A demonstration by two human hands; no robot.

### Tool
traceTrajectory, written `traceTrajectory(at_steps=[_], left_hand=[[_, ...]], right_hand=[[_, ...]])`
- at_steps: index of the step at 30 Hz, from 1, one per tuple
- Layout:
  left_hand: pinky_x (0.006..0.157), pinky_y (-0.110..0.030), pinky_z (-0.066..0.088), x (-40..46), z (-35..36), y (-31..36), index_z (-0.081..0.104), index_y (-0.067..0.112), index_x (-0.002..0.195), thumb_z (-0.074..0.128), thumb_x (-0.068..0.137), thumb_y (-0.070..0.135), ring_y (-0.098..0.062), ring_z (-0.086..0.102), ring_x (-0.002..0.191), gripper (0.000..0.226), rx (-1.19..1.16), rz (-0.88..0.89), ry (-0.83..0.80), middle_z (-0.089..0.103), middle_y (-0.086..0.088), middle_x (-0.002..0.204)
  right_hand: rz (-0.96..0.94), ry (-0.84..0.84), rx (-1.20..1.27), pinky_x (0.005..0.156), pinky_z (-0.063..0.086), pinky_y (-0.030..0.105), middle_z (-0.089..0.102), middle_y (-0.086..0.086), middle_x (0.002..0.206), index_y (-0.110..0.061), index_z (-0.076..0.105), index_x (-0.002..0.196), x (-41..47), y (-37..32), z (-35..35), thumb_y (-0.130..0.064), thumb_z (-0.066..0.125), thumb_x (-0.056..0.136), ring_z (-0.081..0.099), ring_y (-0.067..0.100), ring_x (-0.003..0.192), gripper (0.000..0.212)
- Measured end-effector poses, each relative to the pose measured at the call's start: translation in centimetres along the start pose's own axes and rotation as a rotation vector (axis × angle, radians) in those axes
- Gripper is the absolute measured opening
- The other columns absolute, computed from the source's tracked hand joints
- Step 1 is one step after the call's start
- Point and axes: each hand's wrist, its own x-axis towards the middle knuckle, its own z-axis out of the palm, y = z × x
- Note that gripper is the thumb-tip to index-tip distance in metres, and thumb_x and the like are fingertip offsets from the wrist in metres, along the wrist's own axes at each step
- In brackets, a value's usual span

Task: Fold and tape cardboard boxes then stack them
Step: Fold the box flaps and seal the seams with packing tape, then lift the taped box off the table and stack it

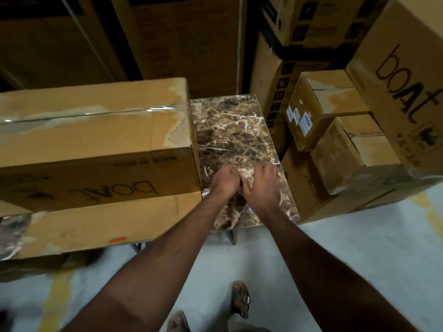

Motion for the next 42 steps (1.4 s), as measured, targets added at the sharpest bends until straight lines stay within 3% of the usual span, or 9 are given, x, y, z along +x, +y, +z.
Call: traceTrajectory(at_steps=[3, 6, 11, 14, 16, 21, 29, 35, 42], left_hand=[[0.063, -0.03, 0.038, -0.7, -4.5, 3.5, 0.06, 0.016, 0.081, 0.043, 0.104, 0.025, -0.026, 0.062, 0.081, 0.029, 0.134, 0.188, 0.076, 0.065, -0.006, 0.082], [0.069, -0.036, 0.047, -1.8, -9.7, 6.7, 0.063, 0.009, 0.092, 0.047, 0.102, 0.021, -0.027, 0.061, 0.085, 0.023, 0.239, 0.383, 0.199, 0.067, -0.01, 0.091], [0.097, -0.046, 0.046, -1.3, -17.2, 6.6, 0.062, 0.018, 0.123, 0.051, 0.098, 0.043, -0.028, 0.05, 0.117, 0.038, 0.66, 0.335, 0.614, 0.057, -0.01, 0.127], [0.112, -0.065, 0.016, -0.7, -19.4, 6.0, 0.035, 0.019, 0.15, 0.044, 0.085, 0.077, -0.043, 0.016, 0.147, 0.087, 0.717, -0.013, 0.415, 0.022, -0.019, 0.16], [0.114, -0.068, -0.004, -0.3, -19.4, 5.5, 0.008, 0.02, 0.159, 0.043, 0.084, 0.08, -0.045, -0.008, 0.15, 0.102, 0.715, -0.084, 0.298, -0.005, -0.022, 0.165], [0.113, -0.068, -0.011, -0.3, -19.0, 5.4, -0.008, 0.018, 0.159, 0.046, 0.085, 0.079, -0.048, -0.02, 0.148, 0.11, 0.72, -0.101, 0.238, -0.018, -0.026, 0.162], [0.117, -0.068, 0.004, -1.4, -23.7, 4.6, -0.007, 0.026, 0.159, 0.057, 0.089, 0.064, -0.044, -0.014, 0.15, 0.101, 0.791, -0.1, 0.178, -0.035, -0.017, 0.158], [0.122, -0.056, 0.009, 0.2, -27.3, 4.9, 0.023, 0.017, 0.155, 0.055, 0.087, 0.068, -0.038, 0.001, 0.152, 0.091, 0.809, 0.086, 0.327, 0.004, -0.019, 0.165], [0.122, -0.054, 0.006, 4.3, -27.7, 4.7, 0.012, 0.023, 0.159, 0.062, 0.089, 0.059, -0.035, 0.002, 0.153, 0.093, 0.805, 0.107, 0.279, 0.0, -0.014, 0.167]], right_hand=[[0.084, -0.033, 0.365, 0.088, 0.049, 0.042, 0.061, 0.01, 0.118, -0.012, 0.06, 0.121, 0.8, -5.4, -0.9, -0.018, 0.067, 0.089, 0.054, 0.029, 0.111, 0.033], [0.31, -0.088, 0.971, 0.075, 0.052, 0.036, 0.067, 0.001, 0.088, -0.016, 0.07, 0.1, 2.5, -10.8, -2.8, -0.026, 0.057, 0.1, 0.064, 0.022, 0.087, 0.015], [0.435, -0.259, 0.931, 0.079, 0.058, 0.045, 0.071, 0.013, 0.101, -0.009, 0.067, 0.099, 6.4, -17.4, -1.2, -0.036, 0.054, 0.098, 0.068, 0.031, 0.094, 0.029], [0.624, -0.475, 1.169, 0.077, 0.061, 0.044, 0.073, 0.011, 0.107, -0.012, 0.062, 0.123, 6.6, -18.5, -0.2, -0.055, 0.065, 0.083, 0.068, 0.03, 0.098, 0.058], [0.728, -0.647, 1.323, 0.075, 0.058, 0.044, 0.072, 0.011, 0.112, -0.016, 0.064, 0.121, 5.3, -18.8, -0.9, -0.059, 0.056, 0.092, 0.065, 0.03, 0.104, 0.053], [0.852, -0.775, 1.676, 0.094, 0.053, 0.057, 0.061, 0.02, 0.127, -0.012, 0.059, 0.128, 3.7, -20.0, -0.8, -0.069, 0.036, 0.096, 0.056, 0.042, 0.121, 0.069], [0.799, -0.764, 1.674, 0.113, 0.04, 0.051, 0.06, 0.014, 0.136, -0.012, 0.057, 0.137, 1.9, -24.9, -0.2, -0.053, 0.032, 0.106, 0.048, 0.038, 0.134, 0.057], [0.903, -0.696, 1.693, 0.065, 0.064, 0.037, 0.057, 0.016, 0.125, -0.012, 0.06, 0.127, 0.6, -26.4, 2.0, -0.056, 0.045, 0.102, 0.044, 0.049, 0.131, 0.052], [0.934, -0.732, 1.656, 0.083, 0.061, 0.035, 0.059, 0.015, 0.11, -0.012, 0.061, 0.124, 0.3, -27.2, 4.3, -0.061, 0.046, 0.1, 0.059, 0.04, 0.112, 0.057]])
